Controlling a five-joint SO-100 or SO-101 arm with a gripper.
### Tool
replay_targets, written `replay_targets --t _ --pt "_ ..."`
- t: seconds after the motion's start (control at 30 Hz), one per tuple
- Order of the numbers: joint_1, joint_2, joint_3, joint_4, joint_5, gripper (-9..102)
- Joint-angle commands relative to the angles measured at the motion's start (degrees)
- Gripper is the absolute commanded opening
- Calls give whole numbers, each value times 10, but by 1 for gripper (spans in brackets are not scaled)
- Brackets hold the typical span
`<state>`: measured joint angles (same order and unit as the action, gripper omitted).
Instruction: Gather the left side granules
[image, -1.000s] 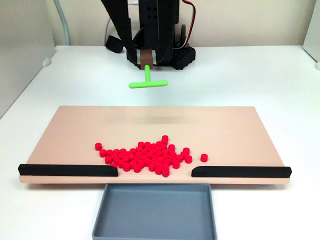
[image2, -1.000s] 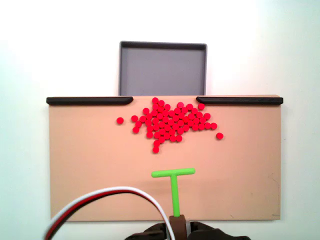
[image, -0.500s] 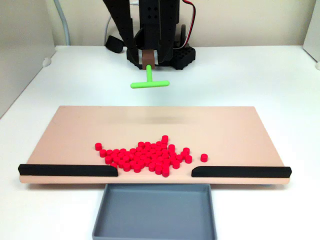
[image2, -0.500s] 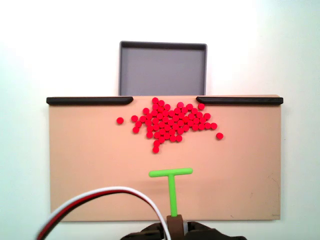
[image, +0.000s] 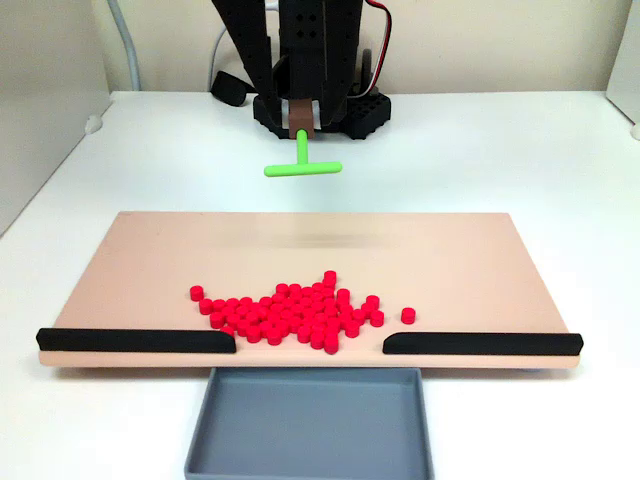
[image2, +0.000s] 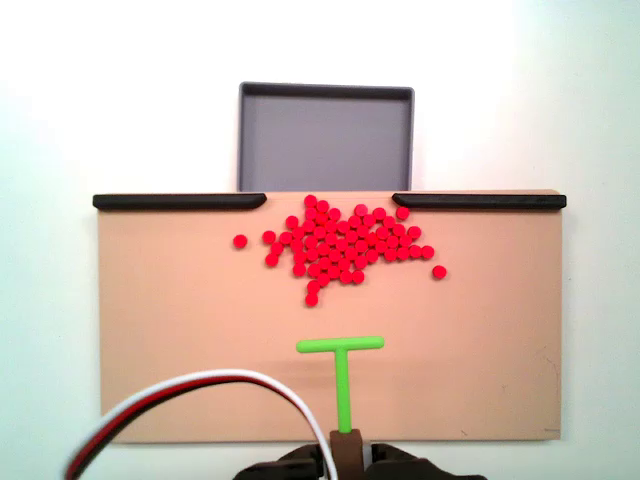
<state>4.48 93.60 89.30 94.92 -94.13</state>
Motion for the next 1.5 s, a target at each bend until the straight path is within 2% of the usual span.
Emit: replay_targets --t 0.0,0.3,0.67,1.2,1.47 --pt "-7 17 -11 -3 25 0" --pt "-60 5 -12 -3 155 0" --pt "-153 -45 -15 -4 439 0" --pt "-200 -207 -247 -4 855 0" --pt "-222 -241 -291 -4 1005 0"
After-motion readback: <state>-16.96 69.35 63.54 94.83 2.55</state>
